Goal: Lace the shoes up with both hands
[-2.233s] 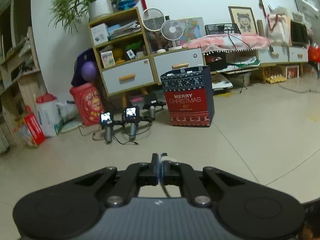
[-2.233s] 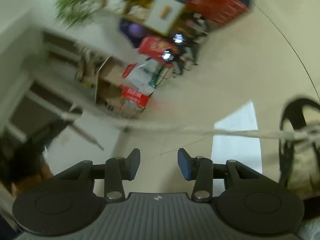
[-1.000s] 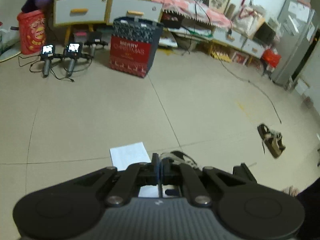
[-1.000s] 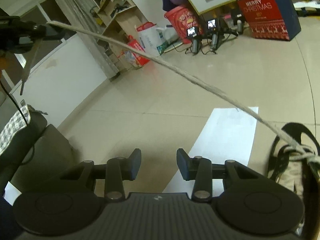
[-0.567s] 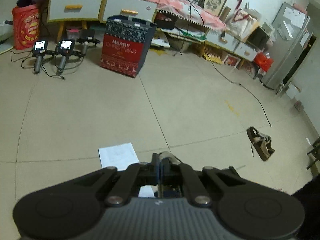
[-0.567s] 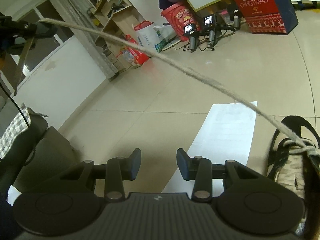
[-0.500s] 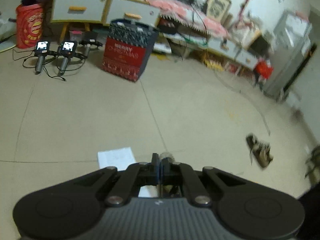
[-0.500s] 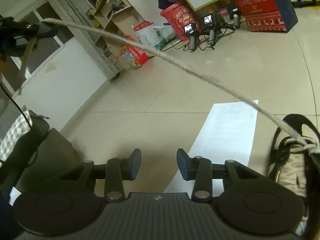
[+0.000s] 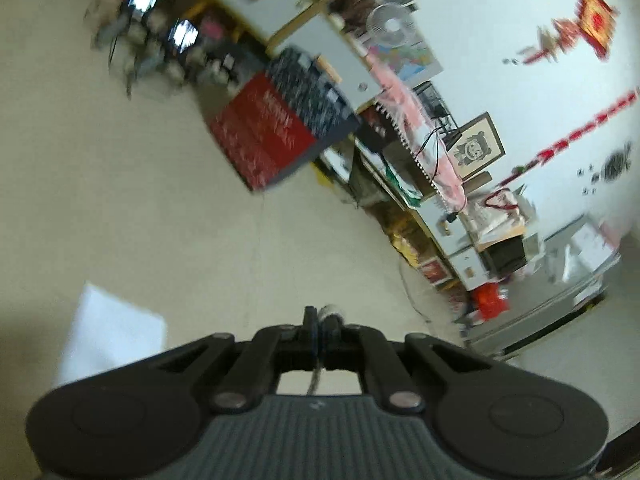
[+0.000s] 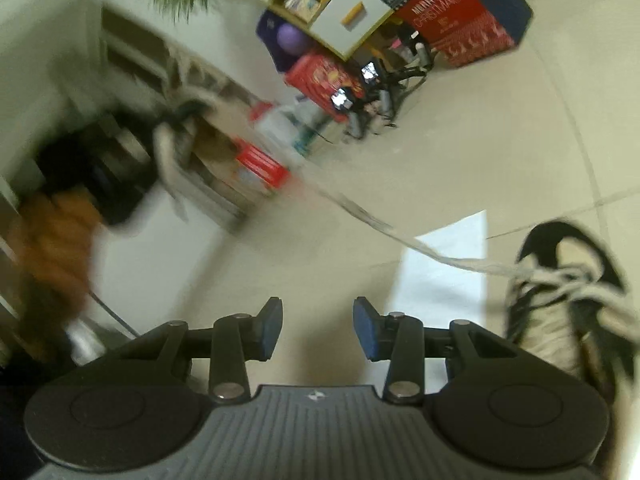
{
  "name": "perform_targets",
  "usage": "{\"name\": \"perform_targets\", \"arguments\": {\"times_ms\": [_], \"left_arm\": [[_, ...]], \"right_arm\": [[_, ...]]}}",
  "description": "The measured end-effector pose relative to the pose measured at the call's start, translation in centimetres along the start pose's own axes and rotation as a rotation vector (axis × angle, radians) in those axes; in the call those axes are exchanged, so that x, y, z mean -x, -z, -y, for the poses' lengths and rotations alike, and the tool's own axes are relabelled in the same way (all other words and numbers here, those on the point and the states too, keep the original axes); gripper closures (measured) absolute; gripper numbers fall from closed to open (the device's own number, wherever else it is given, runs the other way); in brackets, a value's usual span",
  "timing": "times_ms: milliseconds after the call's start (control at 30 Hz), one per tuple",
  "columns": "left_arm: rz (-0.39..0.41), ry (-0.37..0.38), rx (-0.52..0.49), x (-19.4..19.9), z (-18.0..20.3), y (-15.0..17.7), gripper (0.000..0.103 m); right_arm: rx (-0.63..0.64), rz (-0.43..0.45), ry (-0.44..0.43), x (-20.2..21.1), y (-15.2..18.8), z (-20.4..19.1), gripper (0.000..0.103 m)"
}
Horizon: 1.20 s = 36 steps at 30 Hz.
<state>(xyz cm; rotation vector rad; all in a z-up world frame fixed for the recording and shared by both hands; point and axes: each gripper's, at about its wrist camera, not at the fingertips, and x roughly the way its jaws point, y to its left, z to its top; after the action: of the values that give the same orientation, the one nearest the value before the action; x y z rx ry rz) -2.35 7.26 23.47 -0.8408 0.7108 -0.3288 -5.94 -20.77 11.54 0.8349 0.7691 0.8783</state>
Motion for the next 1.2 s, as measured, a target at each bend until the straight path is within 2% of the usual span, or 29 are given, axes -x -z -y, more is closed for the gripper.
{"name": "perform_targets", "arguments": {"times_ms": [67, 133, 267, 400, 467, 500, 533, 633, 733, 1000, 1133, 1200], "left_arm": [[-0.022, 0.008, 0.009, -0.8, 0.2, 0.7, 0.101], [-0.03, 0.02, 0.011, -1.1, 0.5, 1.2, 0.101], [-0.03, 0.038, 0.004, -1.1, 1.1, 1.4, 0.101], [-0.045, 0.043, 0.009, -1.6, 1.0, 1.6, 0.101], [-0.06, 0.045, 0.009, -1.5, 0.6, 1.9, 0.101], [-0.063, 0.042, 0.011, -1.6, 0.5, 2.0, 0.101], [-0.065, 0.038, 0.011, -1.7, 0.4, 2.0, 0.101], [-0.052, 0.011, -0.006, -1.3, -0.1, 1.9, 0.101], [-0.059, -0.023, -0.013, -0.9, -1.1, 2.0, 0.101], [-0.102, -0.054, 0.058, -0.6, -3.7, 3.6, 0.096], [-0.131, -0.047, 0.163, -0.8, -5.8, 4.1, 0.096], [-0.151, -0.046, 0.168, -1.1, -5.9, 4.4, 0.095]], "right_arm": [[-0.101, 0.019, -0.079, 0.2, -0.2, 1.0, 0.059], [-0.125, 0.03, -0.124, 0.2, -0.4, 1.0, 0.059], [-0.121, 0.041, -0.244, 0.3, -1.1, -0.1, 0.059], [-0.052, 0.038, -0.278, 0.5, -2.3, -1.4, 0.059], [-0.023, 0.047, -0.262, 0.4, -3.0, -1.8, 0.06], [-0.009, 0.052, -0.253, 0.2, -3.4, -2.0, 0.07], [0.023, 0.053, -0.239, 0.2, -3.6, -2.4, 0.096], [0.15, 0.064, -0.16, 0.7, -3.7, -3.6, 0.098], [0.21, 0.059, -0.117, 0.8, -3.9, -3.8, 0.098], [0.269, -0.007, -0.053, -1.0, -4.1, -3.3, 0.098], [0.285, -0.038, 0.02, -1.5, -3.8, -2.8, 0.098], [0.281, -0.04, 0.038, -1.6, -3.8, -2.5, 0.098]]}}
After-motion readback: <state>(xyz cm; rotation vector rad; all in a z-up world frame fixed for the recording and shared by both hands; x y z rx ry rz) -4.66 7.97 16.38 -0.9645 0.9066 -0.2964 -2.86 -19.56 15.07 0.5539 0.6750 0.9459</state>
